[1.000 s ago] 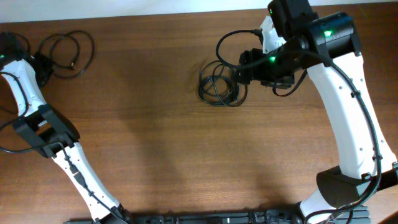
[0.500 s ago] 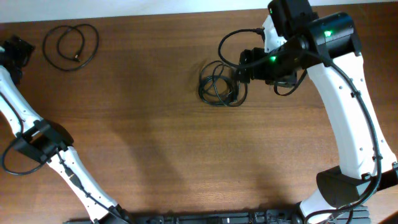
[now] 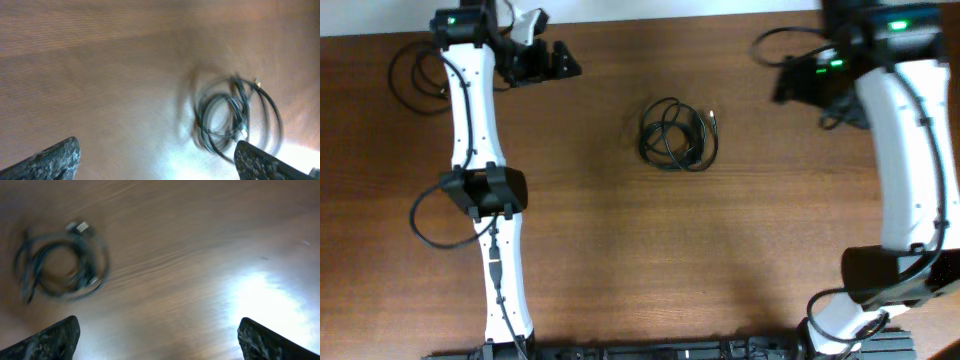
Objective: Untangle cables
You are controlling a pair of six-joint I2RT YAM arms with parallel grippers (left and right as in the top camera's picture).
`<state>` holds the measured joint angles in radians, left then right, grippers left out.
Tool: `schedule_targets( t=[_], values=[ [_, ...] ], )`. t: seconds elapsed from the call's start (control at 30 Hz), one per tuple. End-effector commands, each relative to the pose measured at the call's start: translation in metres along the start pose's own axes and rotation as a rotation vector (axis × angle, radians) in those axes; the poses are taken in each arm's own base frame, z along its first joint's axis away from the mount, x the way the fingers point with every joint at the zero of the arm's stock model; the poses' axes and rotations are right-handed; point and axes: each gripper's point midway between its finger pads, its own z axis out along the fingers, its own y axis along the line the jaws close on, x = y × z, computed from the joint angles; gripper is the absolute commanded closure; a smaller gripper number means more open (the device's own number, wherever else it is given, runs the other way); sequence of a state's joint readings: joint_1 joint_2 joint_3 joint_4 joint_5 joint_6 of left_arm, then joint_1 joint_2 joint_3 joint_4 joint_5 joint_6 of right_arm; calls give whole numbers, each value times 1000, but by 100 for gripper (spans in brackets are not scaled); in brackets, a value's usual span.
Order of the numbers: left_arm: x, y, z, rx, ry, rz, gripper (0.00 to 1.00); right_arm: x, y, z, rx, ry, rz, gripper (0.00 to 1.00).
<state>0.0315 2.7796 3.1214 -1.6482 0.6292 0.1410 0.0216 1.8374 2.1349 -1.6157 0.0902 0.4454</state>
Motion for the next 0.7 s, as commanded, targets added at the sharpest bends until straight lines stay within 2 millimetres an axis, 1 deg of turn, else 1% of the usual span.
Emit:
schedule_targets(
  t=[0.0,0.03,0.07,0.1,0.13,0.17,0.2,0.23,0.3,0.37,0.4,0.43,0.47,0.5,0.57,0.6,0.67],
  values=[
    [-7,-88,-55,-48,-80,226,1,-18,-60,5,72,-5,159,1],
    [-5,-102,-50,-37,-72,251,1,-22,-76,6,83,-5,201,1],
    [0,-124,-36,-14,-48,281,1,-25,-93,6,95,-6,248,2],
    [10,-146,-16,5,4,311,1,-27,-111,6,104,-5,298,2],
    [18,-155,-2,-3,45,328,2,-28,-119,6,102,-3,322,2],
    [31,-162,18,-44,105,352,1,-28,-124,6,94,1,344,2],
    [43,-167,35,-86,161,375,1,-28,-126,6,83,4,355,2],
    [53,-172,48,-108,206,394,1,-28,-124,7,64,10,359,2],
    [73,-184,73,-103,281,417,1,-27,-119,7,40,16,357,2],
    [82,-176,93,-178,320,398,1,-27,-118,7,39,17,355,2],
    [86,-173,102,-206,334,389,4,-27,-118,7,40,15,355,2],
    [92,-174,114,-202,354,398,11,-27,-118,7,40,15,355,2],
    [94,-176,119,-199,357,405,22,-27,-118,7,40,15,356,2],
    [95,-179,122,-194,356,412,31,-27,-118,7,40,15,356,2],
    [95,-191,129,-183,337,444,41,-27,-118,7,40,15,356,2],
    [94,-193,130,-182,334,447,46,-27,-118,7,40,15,356,2],
    [99,-194,135,-181,346,451,47,-27,-118,7,40,15,356,2]
  ],
)
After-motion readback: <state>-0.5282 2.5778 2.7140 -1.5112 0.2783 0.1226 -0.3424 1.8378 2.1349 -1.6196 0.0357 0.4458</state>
